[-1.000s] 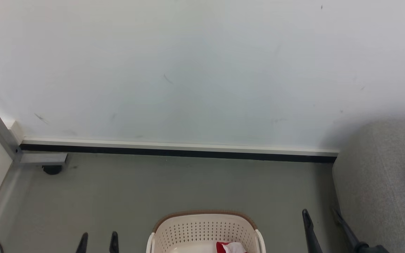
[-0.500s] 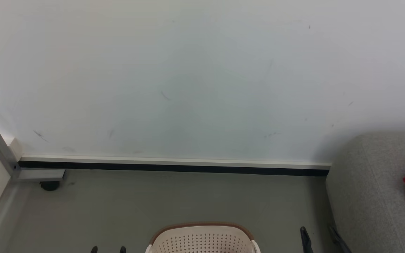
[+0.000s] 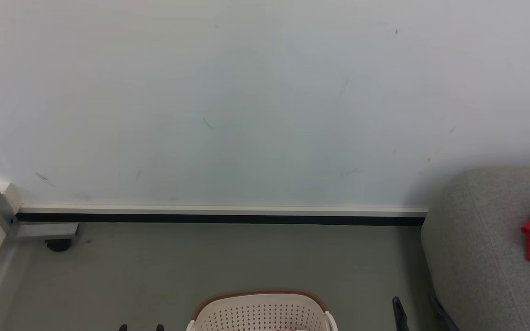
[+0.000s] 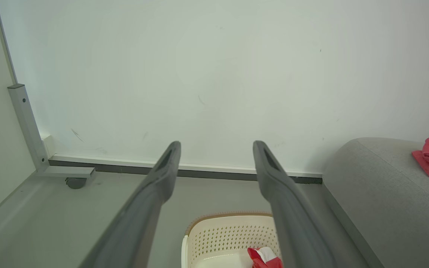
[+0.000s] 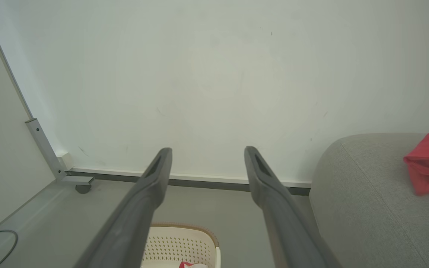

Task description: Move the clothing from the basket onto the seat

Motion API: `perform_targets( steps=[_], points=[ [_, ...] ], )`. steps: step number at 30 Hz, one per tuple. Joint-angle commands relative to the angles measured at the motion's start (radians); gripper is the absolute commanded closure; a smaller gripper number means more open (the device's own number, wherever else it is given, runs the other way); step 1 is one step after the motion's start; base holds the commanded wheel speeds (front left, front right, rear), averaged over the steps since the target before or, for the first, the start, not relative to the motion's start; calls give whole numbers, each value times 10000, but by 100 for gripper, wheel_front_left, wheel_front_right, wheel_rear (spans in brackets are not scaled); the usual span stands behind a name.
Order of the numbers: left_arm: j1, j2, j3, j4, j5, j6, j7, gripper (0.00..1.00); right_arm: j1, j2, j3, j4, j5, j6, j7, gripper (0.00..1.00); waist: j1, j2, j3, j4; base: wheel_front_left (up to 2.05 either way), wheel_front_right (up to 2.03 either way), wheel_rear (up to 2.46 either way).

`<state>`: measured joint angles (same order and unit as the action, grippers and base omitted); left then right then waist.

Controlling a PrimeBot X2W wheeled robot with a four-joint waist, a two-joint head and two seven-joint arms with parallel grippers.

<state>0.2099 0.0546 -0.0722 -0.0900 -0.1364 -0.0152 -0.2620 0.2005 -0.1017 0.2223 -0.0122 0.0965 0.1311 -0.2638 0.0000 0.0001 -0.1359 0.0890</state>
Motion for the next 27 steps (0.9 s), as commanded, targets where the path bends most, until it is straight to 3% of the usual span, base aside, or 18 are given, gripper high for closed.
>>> perform_targets(
  steps=[1, 16, 27],
  points=[
    [128, -19, 53, 34, 83, -11, -39, 0, 108, -18, 39, 20, -35, -6, -11, 0, 0, -1, 20, -20, 0, 0, 0],
    [-22, -42, -35, 313, -139, 7, -39, 0, 45, -12, -57, -87, -9, -6, -11, 0, 0, -1, 347, -84, 0, 0, 0],
    [-564, -41, -355, 1542, -635, -815, -39, 0, -445, 2, 56, -285, -26, -6, -11, 0, 0, -1, 1271, -264, 0, 0, 0]
  ],
)
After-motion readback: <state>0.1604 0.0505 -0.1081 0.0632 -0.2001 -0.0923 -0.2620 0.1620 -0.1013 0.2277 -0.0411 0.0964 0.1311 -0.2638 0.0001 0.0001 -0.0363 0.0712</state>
